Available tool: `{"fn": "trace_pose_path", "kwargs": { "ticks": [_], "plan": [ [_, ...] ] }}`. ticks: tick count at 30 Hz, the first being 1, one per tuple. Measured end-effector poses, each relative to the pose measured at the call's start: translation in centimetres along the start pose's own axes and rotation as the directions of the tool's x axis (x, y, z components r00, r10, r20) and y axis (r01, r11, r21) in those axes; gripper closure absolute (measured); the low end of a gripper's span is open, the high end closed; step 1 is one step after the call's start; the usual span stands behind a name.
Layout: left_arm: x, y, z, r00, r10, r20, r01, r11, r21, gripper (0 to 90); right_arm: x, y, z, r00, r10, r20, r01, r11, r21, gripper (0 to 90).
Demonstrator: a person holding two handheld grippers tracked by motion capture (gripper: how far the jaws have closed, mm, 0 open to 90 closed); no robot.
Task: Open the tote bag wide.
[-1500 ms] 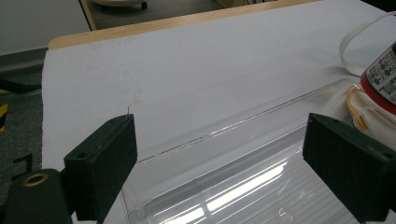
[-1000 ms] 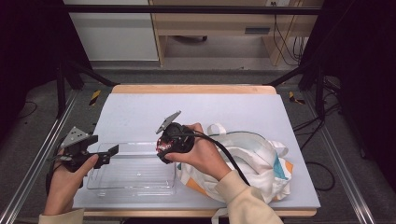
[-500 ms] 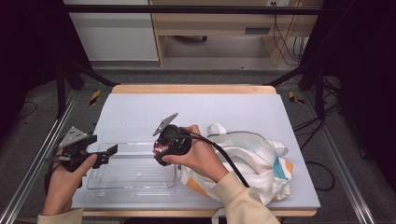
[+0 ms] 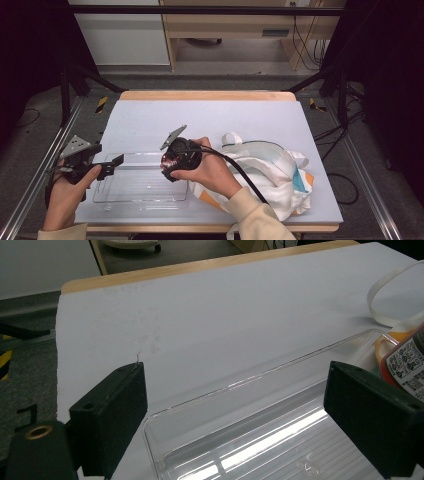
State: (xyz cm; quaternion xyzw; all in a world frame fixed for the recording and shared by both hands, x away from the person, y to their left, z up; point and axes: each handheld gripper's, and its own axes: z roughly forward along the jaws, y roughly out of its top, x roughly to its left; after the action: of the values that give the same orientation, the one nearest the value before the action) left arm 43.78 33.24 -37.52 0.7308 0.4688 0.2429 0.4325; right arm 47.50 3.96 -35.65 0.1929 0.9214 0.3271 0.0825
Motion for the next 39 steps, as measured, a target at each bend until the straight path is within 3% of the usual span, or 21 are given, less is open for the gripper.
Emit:
{"fn": "trace_pose_path", "kwargs": {
  "ticks": [39],
  "plan": [
    [-0.7, 0.0, 0.6, 0.9994, 0.031, 0.017, -0.032, 0.9992, 0.024, 10.6, 0.2, -1.3, 2.2, 0.9998, -0.005, -0.017, 0.006, 0.998, 0.057, 25.7]
  ]
}}
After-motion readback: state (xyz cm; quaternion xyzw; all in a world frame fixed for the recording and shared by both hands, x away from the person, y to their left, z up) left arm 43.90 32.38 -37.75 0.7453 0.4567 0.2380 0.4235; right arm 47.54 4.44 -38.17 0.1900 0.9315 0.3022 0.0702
